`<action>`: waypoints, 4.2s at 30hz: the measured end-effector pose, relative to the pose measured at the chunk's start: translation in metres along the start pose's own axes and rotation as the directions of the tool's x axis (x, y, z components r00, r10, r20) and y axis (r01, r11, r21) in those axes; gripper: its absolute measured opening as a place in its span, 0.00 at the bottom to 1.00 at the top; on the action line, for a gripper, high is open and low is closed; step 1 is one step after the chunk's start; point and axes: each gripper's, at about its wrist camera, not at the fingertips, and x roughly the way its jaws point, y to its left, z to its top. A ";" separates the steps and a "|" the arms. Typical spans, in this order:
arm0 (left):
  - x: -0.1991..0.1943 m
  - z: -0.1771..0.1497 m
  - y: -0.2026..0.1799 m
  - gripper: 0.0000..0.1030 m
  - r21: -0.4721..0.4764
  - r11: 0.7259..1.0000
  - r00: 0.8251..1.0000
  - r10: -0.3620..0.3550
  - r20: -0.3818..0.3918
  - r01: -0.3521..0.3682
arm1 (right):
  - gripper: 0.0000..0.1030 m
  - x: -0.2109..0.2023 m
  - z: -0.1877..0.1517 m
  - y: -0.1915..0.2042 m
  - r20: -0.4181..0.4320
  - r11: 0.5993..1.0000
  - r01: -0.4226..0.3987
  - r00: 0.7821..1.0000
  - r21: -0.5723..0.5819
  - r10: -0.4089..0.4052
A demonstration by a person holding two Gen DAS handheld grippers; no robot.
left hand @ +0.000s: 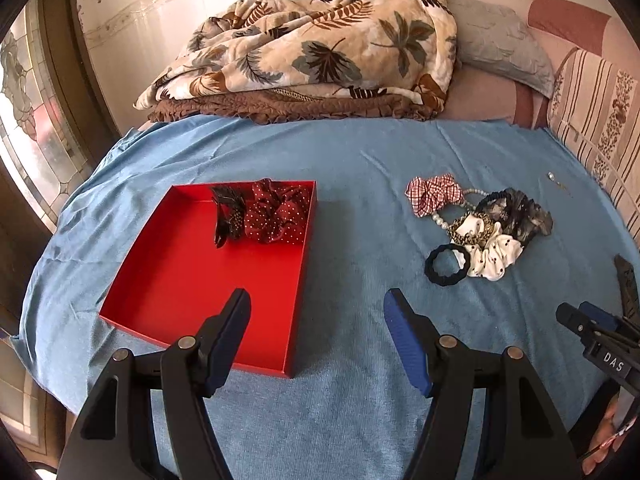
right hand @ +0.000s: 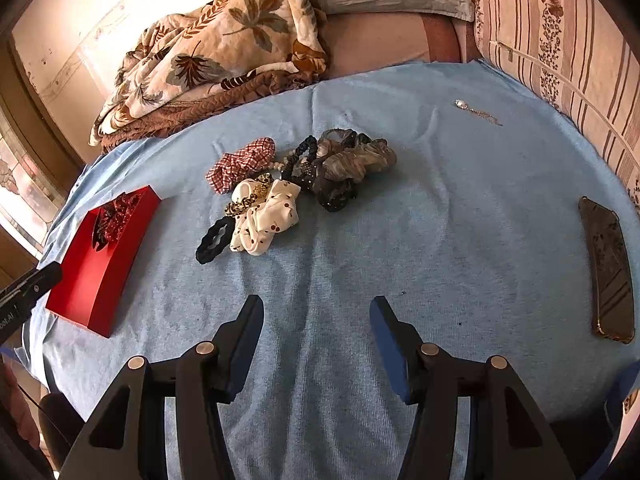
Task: Organize jewelry
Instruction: 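Grasp the plaid scrunchie with the left tool while the right grasps the white cherry scrunchie, then carry both scrunchies into the red tray and open both tools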
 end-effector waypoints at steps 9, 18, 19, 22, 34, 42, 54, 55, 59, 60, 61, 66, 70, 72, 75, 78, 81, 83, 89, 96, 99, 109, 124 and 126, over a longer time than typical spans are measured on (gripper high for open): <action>0.018 -0.001 -0.007 0.66 0.027 1.000 0.999 0.003 -0.038 -0.002 | 0.58 0.009 0.002 -0.004 -0.017 1.000 0.003 1.000 0.003 -0.003; 0.039 0.003 -0.010 0.66 0.027 0.999 0.996 -0.018 -0.083 0.020 | 0.58 0.020 0.008 -0.007 -0.032 1.000 0.000 1.000 0.010 0.001; 0.042 0.007 -0.010 0.66 0.020 0.999 0.996 -0.028 -0.089 0.030 | 0.58 0.022 0.009 -0.007 -0.034 1.000 -0.002 0.999 0.010 0.003; 0.053 0.023 -0.010 0.66 -0.010 0.998 0.993 -0.070 -0.095 0.069 | 0.58 0.027 0.014 -0.007 -0.033 1.000 -0.013 0.999 0.015 0.013; 0.140 0.106 -0.052 0.66 -0.137 0.949 0.942 -0.303 -0.144 0.284 | 0.58 0.054 0.042 0.006 -0.016 0.997 -0.082 0.996 0.009 0.082; 0.202 0.116 -0.070 0.66 -0.230 0.913 0.891 -0.388 -0.236 0.336 | 0.58 0.079 0.051 0.011 -0.033 0.992 -0.123 0.992 0.009 0.123; 0.204 0.120 -0.082 0.06 -0.233 0.893 0.853 -0.441 -0.279 0.385 | 0.11 0.096 0.059 0.015 -0.061 0.980 -0.189 0.979 0.060 0.193; 0.197 0.122 -0.080 0.06 -0.230 0.893 0.855 -0.442 -0.272 0.388 | 0.11 0.092 0.059 0.014 -0.059 0.980 -0.190 0.979 0.062 0.194; 0.162 0.123 -0.071 0.05 -0.203 0.885 0.859 -0.459 -0.228 0.420 | 0.09 0.071 0.055 0.010 -0.045 0.981 -0.185 0.981 0.058 0.188; 0.152 0.123 -0.069 0.05 -0.195 0.883 0.859 -0.464 -0.216 0.428 | 0.09 0.065 0.054 0.009 -0.043 0.981 -0.187 0.981 0.059 0.189; 0.140 0.121 -0.065 0.05 -0.191 0.879 0.859 -0.470 -0.203 0.436 | 0.09 0.059 0.052 0.007 -0.041 0.979 -0.194 0.980 0.063 0.197; 0.092 0.104 -0.043 0.05 -0.199 0.859 0.852 -0.502 -0.146 0.472 | 0.09 0.025 0.043 -0.007 -0.030 0.980 -0.185 0.982 0.077 0.188; 0.066 0.090 -0.031 0.05 -0.193 0.862 0.861 -0.495 -0.120 0.469 | 0.09 0.006 0.031 0.003 -0.022 0.996 -0.077 0.997 -0.038 0.076; 0.055 0.083 -0.023 0.05 -0.187 0.867 0.868 -0.485 -0.107 0.461 | 0.09 -0.003 0.028 0.002 -0.020 0.990 -0.144 0.989 -0.015 0.143; 0.041 0.074 -0.010 0.05 -0.190 0.873 0.877 -0.472 -0.088 0.450 | 0.09 -0.016 0.022 0.020 0.045 0.984 0.079 0.996 -0.158 -0.072; 0.028 0.066 0.015 0.05 -0.206 0.878 0.890 -0.452 -0.056 0.433 | 0.09 -0.030 0.022 0.026 0.071 0.981 0.072 0.996 -0.178 -0.060; 0.021 0.056 0.038 0.06 -0.230 0.882 0.902 -0.430 -0.032 0.412 | 0.09 -0.044 0.024 0.034 0.089 0.983 0.033 0.996 -0.179 -0.017; 0.021 0.048 0.060 0.05 -0.258 0.884 0.913 -0.408 -0.024 0.389 | 0.09 -0.050 0.024 0.046 0.094 0.979 0.014 0.996 -0.203 0.005; 0.032 0.026 0.131 0.05 -0.373 0.877 0.943 -0.332 -0.017 0.303 | 0.09 -0.044 0.025 0.095 0.036 0.959 -0.097 0.993 -0.267 0.110; 0.061 0.033 0.195 0.05 -0.434 0.874 0.968 -0.250 -0.018 0.217 | 0.09 -0.021 0.026 0.176 -0.060 0.910 -0.250 0.968 -0.331 0.244; 0.076 0.042 0.216 0.05 -0.444 0.873 0.973 -0.232 -0.011 0.203 | 0.09 -0.008 0.027 0.210 -0.099 0.887 -0.299 0.954 -0.352 0.282; 0.151 0.072 0.244 0.06 -0.436 0.882 0.972 -0.228 -0.060 0.180 | 0.09 0.057 0.031 0.292 -0.218 0.849 -0.386 0.920 -0.361 0.326; 0.150 0.091 0.268 0.44 -0.396 0.882 0.959 -0.284 -0.016 0.255 | 0.09 0.134 0.019 0.373 -0.344 0.811 -0.469 0.870 -0.351 0.354; 0.126 0.087 0.279 0.45 -0.396 0.885 0.965 -0.262 0.015 0.246 | 0.09 0.142 0.015 0.385 -0.349 0.806 -0.467 0.871 -0.365 0.346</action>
